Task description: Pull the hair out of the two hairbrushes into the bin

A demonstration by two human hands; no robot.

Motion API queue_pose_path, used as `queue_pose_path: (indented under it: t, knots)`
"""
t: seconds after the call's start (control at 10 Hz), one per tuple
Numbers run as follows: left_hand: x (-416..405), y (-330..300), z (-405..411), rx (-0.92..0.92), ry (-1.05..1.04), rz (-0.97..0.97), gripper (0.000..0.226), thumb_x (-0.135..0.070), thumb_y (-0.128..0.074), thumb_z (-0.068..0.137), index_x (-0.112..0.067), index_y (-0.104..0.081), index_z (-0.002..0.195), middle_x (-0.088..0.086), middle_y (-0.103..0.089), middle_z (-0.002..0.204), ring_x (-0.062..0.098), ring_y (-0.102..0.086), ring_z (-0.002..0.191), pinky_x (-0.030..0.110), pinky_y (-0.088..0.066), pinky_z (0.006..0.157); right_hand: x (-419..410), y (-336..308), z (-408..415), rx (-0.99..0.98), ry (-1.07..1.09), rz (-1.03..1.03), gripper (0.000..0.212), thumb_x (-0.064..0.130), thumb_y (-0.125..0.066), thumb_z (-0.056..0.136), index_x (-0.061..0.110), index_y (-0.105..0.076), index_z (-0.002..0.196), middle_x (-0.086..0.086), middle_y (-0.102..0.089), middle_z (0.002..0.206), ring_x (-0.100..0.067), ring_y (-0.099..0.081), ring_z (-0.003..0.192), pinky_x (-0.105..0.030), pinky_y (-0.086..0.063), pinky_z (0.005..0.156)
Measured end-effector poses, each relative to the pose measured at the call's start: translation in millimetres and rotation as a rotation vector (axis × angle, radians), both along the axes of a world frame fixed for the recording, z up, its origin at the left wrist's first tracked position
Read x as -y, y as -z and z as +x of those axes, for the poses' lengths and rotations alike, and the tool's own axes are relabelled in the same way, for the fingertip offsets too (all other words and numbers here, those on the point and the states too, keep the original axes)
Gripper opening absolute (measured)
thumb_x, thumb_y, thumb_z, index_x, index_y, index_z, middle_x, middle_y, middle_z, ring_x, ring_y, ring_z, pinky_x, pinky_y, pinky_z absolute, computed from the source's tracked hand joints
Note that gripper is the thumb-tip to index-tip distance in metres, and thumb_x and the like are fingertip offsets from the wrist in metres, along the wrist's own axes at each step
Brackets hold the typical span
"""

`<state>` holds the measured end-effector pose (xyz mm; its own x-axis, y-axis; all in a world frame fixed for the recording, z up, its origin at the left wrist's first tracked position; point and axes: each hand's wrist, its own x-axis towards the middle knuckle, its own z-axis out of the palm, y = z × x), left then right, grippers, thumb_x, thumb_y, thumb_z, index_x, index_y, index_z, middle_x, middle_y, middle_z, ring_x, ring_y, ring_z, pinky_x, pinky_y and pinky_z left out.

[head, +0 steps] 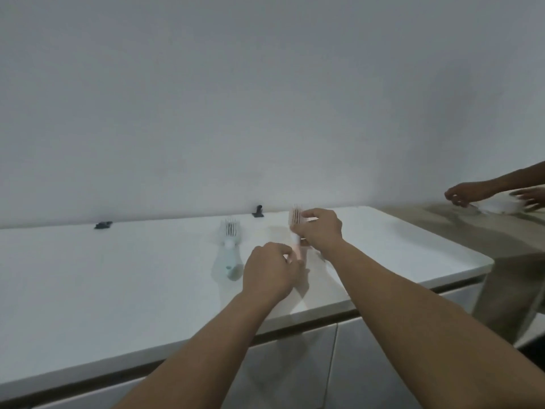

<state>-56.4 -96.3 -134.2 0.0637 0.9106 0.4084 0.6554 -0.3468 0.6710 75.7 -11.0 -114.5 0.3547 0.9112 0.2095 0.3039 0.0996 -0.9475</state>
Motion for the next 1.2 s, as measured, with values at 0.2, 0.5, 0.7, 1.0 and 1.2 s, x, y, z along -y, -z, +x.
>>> queue_pose_path:
  t: [0.2, 0.5, 0.7, 1.0, 1.2]
  knots:
    - [-8, 5, 0, -0.026, -0.005, 0.005, 0.041, -0.031, -0.057, 0.084, -0.014, -0.055, 0.047, -0.002, -0.036, 0.043, 0.014, -0.036, 0.047, 0.025, -0.024, 0.047, -6, 12, 1, 0.117, 0.042, -0.003, 0.039, 0.013, -0.077, 0.069, 0.01, -0.072, 0.107, -0.009, -0.07, 0.105, -0.023, -0.07, 0.092, -0.034, -0.058, 0.086]
    - [-2, 6, 4, -0.094, -0.021, 0.068, 0.032, -0.045, -0.056, 0.084, -0.02, -0.076, 0.086, -0.001, -0.071, 0.086, 0.02, -0.059, 0.09, 0.037, -0.05, 0.078, 3, 19, -1, 0.387, 0.046, 0.014, 0.035, 0.026, -0.064, 0.085, 0.015, -0.068, 0.118, -0.002, -0.067, 0.122, -0.02, -0.06, 0.115, -0.027, -0.042, 0.098]
    - [3, 3, 4, -0.125, -0.041, 0.021, 0.038, -0.043, -0.052, 0.088, -0.014, -0.071, 0.103, 0.002, -0.071, 0.103, 0.023, -0.058, 0.102, 0.038, -0.048, 0.087, 15, 20, 12, 0.363, 0.02, -0.048, 0.042, 0.023, -0.051, 0.095, 0.01, -0.051, 0.135, -0.011, -0.06, 0.132, -0.026, -0.055, 0.12, -0.026, -0.038, 0.092]
    - [20, 2, 2, -0.279, -0.077, -0.074, 0.035, -0.006, -0.041, 0.089, -0.005, -0.055, 0.12, 0.01, -0.052, 0.129, 0.024, -0.046, 0.121, 0.032, -0.038, 0.097, 54, 22, 33, 0.844, -0.054, -0.203, 0.039, 0.017, -0.039, 0.096, 0.006, -0.051, 0.131, -0.011, -0.055, 0.138, -0.029, -0.051, 0.125, -0.036, -0.039, 0.101]
    - [42, 11, 3, -0.446, -0.108, -0.032, 0.034, -0.025, -0.031, 0.096, -0.008, -0.057, 0.111, 0.01, -0.059, 0.121, 0.023, -0.053, 0.11, 0.034, -0.041, 0.097, 71, 28, 38, 1.12, -0.088, -0.259, 0.045, 0.036, -0.022, 0.1, 0.012, -0.049, 0.127, -0.007, -0.05, 0.138, -0.025, -0.046, 0.125, -0.044, -0.032, 0.107]
